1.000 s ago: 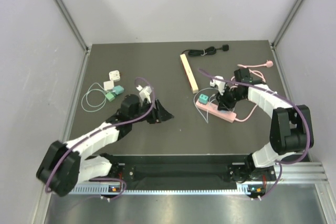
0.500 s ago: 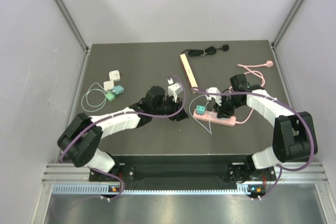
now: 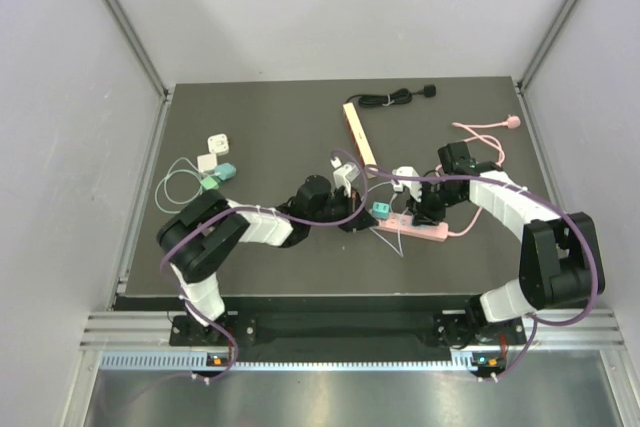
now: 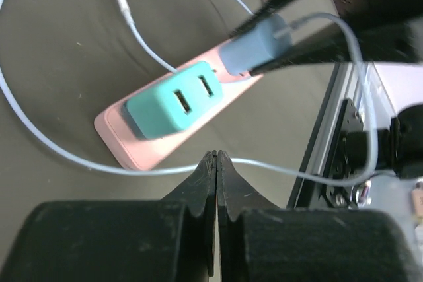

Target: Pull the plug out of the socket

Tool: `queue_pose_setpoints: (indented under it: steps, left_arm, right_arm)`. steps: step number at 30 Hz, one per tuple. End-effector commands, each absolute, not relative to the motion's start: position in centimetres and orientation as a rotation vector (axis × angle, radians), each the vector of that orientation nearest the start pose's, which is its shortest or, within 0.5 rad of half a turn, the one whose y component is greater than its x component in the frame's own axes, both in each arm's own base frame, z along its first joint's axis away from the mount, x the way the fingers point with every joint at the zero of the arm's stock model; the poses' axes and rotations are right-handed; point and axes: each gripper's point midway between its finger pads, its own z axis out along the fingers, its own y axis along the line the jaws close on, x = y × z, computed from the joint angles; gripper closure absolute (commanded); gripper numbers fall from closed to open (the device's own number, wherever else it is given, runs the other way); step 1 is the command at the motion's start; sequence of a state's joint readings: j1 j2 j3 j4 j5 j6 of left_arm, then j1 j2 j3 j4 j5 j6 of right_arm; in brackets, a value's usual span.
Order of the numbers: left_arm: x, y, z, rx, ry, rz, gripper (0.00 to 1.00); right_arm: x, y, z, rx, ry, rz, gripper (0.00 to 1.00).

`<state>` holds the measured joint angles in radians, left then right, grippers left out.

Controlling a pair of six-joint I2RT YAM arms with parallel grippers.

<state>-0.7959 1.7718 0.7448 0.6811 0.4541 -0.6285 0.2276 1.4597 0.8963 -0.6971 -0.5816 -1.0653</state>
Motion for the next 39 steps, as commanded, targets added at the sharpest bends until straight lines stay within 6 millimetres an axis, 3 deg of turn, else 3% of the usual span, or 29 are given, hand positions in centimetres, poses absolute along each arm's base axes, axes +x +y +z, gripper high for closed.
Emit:
queue_pose_setpoints:
  steps: [1,5,12,19,25,32,36,39]
  left_arm:
    - [25.8,-41.5,12.0,0.451,1.938,-1.429,1.00]
    - [26.5,-42.1,9.9,0.401,2.002,-1.394,1.00]
    - [27.1,-43.1,8.6,0.341,2.041,-1.353,1.00]
    - [27.5,-42.5,4.0,0.320,2.195,-1.123,1.00]
    - [27.7,-40.8,0.0,0.293,2.300,-0.962,1.00]
    - [27.3,-39.5,-3.0,0.288,2.374,-0.878,1.00]
    - [26.7,-39.1,-4.5,0.315,2.440,-0.836,1.00]
    - [26.5,-39.2,-5.0,0.324,2.456,-0.836,1.00]
  right_arm:
    - [26.1,14.6,7.3,-1.638,1.896,0.597,1.00]
    - [26.3,14.6,7.3,-1.628,1.902,0.590,1.00]
    - [26.6,14.4,7.1,-1.609,1.914,0.565,1.00]
    - [26.9,14.4,7.9,-1.575,1.910,0.535,1.00]
    - [27.3,13.6,8.9,-1.535,1.912,0.366,1.00]
    - [24.6,15.4,9.7,-1.457,1.983,0.608,1.00]
    - [24.9,15.9,9.4,-1.401,2.042,0.670,1.00]
    - [26.0,15.1,9.1,-1.367,2.078,0.585,1.00]
